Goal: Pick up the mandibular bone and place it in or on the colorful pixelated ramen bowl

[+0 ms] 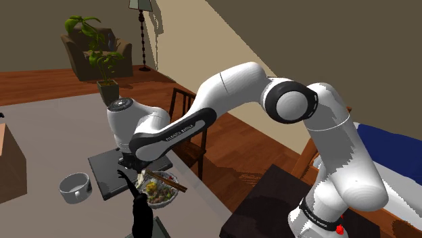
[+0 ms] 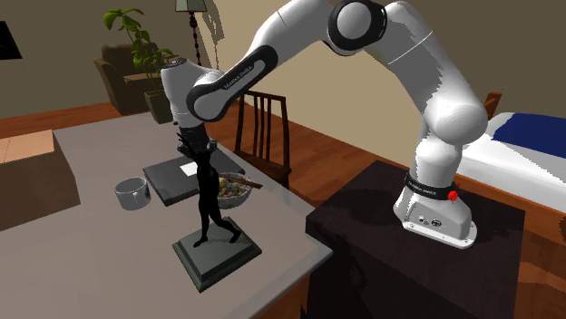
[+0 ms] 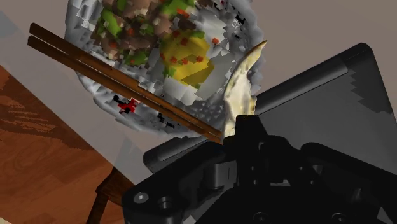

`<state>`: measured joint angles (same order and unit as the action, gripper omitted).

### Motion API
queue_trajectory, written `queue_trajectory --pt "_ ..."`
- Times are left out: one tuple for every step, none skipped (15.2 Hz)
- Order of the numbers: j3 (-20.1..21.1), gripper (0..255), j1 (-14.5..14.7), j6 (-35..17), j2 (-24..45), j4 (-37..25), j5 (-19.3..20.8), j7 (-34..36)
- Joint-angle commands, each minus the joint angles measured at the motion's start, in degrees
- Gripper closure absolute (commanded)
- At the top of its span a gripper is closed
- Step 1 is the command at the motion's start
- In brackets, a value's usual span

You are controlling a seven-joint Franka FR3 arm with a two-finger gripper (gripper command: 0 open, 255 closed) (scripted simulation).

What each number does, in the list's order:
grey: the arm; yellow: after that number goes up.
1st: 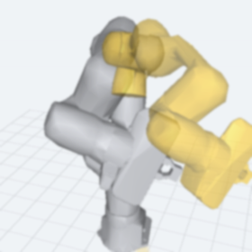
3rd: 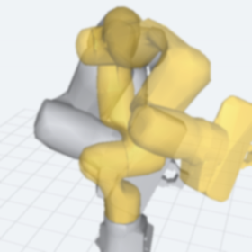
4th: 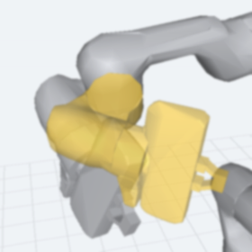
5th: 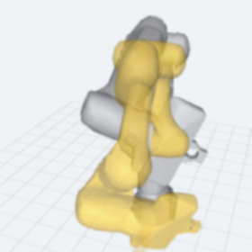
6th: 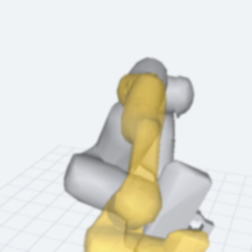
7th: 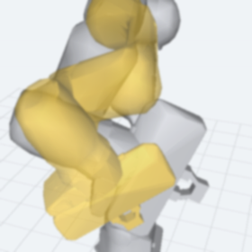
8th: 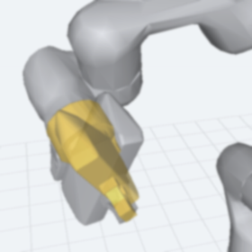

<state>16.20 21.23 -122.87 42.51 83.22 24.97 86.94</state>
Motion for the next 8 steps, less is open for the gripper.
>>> queue_trajectory --pt "0.0 0 0.0 0.0 0.02 0.01 0.0 0.0" --pt "1.47 0 -3.32 -3.85 0.29 1.64 -2.62 -2.72" --pt "3.18 0 -6.69 -7.32 1.04 2.81 -5.29 -5.72" --pt "4.24 0 -8.55 -9.04 1.66 3.26 -6.74 -7.46" --pt "4.14 0 -8.47 -9.43 2.22 3.11 -6.52 -7.35" --pt "4.0 0 -8.36 -9.83 2.78 2.96 -6.35 -7.27" --pt "3.86 0 -8.24 -10.22 3.35 2.78 -6.19 -7.19" --pt "3.7 0 -8.12 -10.61 3.92 2.6 -6.03 -7.11"
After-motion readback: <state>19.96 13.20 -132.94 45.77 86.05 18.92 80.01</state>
